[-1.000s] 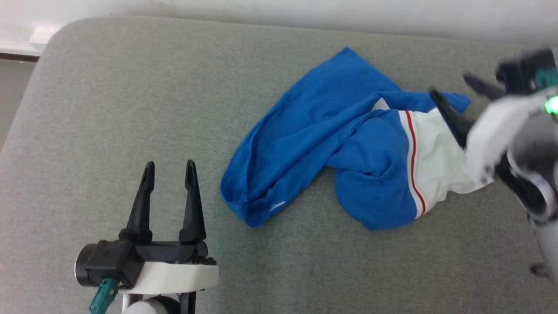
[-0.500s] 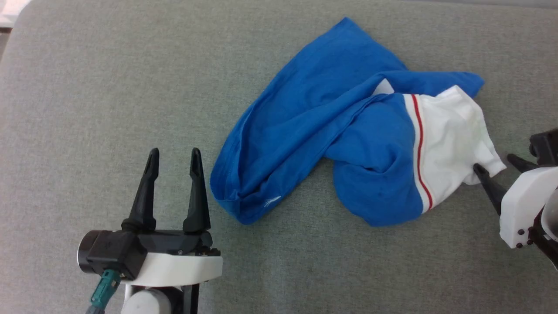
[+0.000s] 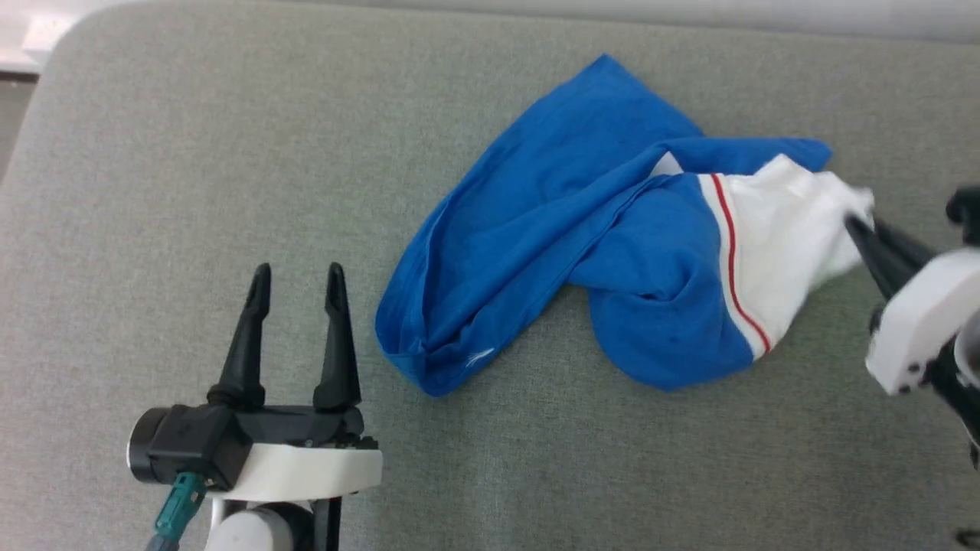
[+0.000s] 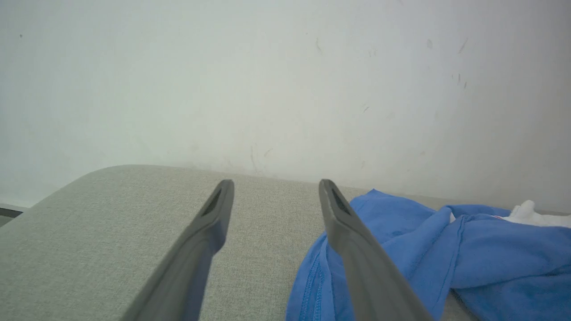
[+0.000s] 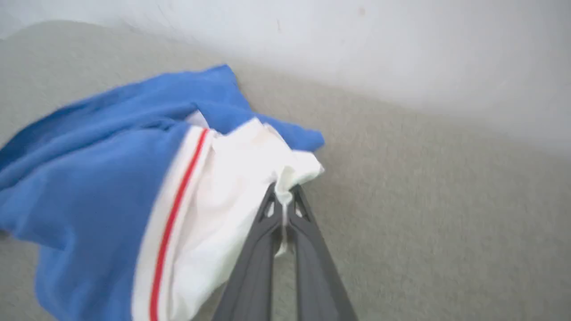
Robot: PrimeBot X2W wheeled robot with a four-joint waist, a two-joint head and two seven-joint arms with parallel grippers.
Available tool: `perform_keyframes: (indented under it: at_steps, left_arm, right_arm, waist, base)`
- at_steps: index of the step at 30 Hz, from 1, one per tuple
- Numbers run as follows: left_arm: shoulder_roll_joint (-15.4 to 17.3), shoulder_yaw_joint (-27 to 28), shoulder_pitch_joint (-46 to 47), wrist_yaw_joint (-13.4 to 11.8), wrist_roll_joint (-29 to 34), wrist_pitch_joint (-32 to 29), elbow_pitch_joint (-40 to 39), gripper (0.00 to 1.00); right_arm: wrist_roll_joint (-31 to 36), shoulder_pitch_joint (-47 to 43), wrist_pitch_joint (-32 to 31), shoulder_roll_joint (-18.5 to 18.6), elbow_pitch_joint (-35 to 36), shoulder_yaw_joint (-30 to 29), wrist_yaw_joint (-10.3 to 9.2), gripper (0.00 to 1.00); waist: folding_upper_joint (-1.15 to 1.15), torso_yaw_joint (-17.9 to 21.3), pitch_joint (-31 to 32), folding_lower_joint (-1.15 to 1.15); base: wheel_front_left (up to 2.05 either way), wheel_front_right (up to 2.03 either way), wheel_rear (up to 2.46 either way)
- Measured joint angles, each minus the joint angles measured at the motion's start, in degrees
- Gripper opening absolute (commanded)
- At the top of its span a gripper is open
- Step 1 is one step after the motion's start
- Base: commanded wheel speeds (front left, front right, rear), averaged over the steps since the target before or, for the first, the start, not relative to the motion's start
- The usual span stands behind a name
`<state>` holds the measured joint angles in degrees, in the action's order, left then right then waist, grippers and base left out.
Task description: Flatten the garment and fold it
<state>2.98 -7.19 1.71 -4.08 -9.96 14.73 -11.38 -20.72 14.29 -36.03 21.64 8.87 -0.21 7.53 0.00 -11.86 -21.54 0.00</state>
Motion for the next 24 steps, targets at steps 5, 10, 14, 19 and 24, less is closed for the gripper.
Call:
perform_keyframes:
  at_steps: [5, 10, 14, 19, 24]
  left_arm:
    - [0.00, 1.30, -0.75, 0.10, 0.57, 0.00, 0.14, 1.00]
    - [0.00, 2.91, -2.37, 0.48, 1.00, 0.00, 0.12, 1.00]
    - [0.00, 4.89, -3.78, 0.51, 1.51, 0.01, -0.42, 1.00]
    - [0.01, 5.65, -5.10, 0.65, 1.49, 0.00, -0.67, 1.00]
    - [0.01, 4.78, -5.45, 0.96, 1.41, 0.00, -0.30, 1.00]
  right_arm:
    - [-3.32, 5.92, 0.22, -2.65, 9.79, 5.32, 0.00, 0.00]
    - [-10.72, 7.64, -3.01, -7.49, 14.80, 18.76, 0.00, 0.00]
    - [-18.24, 4.40, -7.37, -9.85, 13.72, 31.97, 0.00, 0.00]
    - [-20.19, 0.51, -8.56, -8.44, 7.24, 39.28, 0.00, 0.00]
    - [-15.73, 0.70, -3.80, -6.99, -1.03, 41.57, 0.00, 1.00]
  waist:
    - [0.00, 0.52, 3.14, 0.00]
    - [0.00, 0.79, 6.38, -0.01]
    - [0.00, -0.01, 8.91, -0.02]
    - [0.00, -2.40, 9.80, -0.01]
    - [0.00, -4.09, 10.12, -0.01]
  base:
    - [0.00, 0.00, 0.00]
    - [0.00, 0.00, 0.00]
    - [0.00, 0.00, 0.00]
    - [0.00, 0.00, 0.00]
    - [0.00, 0.00, 0.00]
